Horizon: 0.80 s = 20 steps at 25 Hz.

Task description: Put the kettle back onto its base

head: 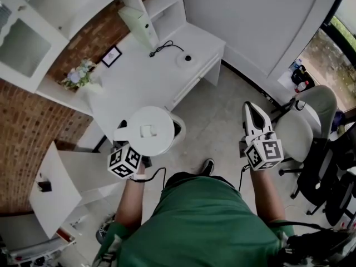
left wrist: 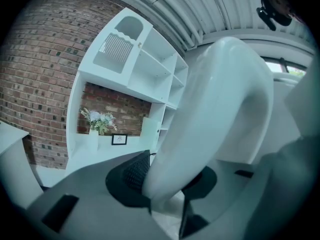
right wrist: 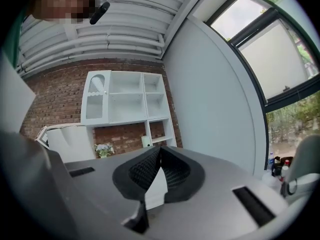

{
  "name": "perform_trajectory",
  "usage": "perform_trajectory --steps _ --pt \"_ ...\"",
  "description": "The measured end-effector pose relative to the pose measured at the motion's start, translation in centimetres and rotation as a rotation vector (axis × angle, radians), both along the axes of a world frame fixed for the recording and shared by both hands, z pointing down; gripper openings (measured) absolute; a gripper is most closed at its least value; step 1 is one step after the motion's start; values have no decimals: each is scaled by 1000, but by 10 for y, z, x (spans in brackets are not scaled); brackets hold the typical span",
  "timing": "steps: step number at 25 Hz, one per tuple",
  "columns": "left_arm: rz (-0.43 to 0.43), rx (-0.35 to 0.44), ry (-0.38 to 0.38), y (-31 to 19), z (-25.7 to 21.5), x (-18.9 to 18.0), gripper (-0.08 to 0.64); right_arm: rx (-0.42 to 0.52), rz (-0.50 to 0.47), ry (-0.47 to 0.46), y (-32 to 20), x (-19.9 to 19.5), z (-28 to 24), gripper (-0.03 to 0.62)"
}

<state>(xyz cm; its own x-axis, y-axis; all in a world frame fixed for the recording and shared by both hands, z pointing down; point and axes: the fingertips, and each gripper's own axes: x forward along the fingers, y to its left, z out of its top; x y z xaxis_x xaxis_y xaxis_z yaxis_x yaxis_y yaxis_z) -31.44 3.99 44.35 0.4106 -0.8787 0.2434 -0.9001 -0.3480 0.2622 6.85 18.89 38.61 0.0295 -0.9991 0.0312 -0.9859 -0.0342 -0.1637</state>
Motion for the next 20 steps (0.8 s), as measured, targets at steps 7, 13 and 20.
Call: perform_trajectory --steps 7,13,20 --pt "-22 -4 18 -16 2 24 140 3 0 0 -8 32 -2 21" --pt "-11 -7 10 -44 7 48 140 -6 22 0 -22 54 3 21" --pt "14 -10 15 -98 17 78 141 -36 59 17 -54 78 10 21"
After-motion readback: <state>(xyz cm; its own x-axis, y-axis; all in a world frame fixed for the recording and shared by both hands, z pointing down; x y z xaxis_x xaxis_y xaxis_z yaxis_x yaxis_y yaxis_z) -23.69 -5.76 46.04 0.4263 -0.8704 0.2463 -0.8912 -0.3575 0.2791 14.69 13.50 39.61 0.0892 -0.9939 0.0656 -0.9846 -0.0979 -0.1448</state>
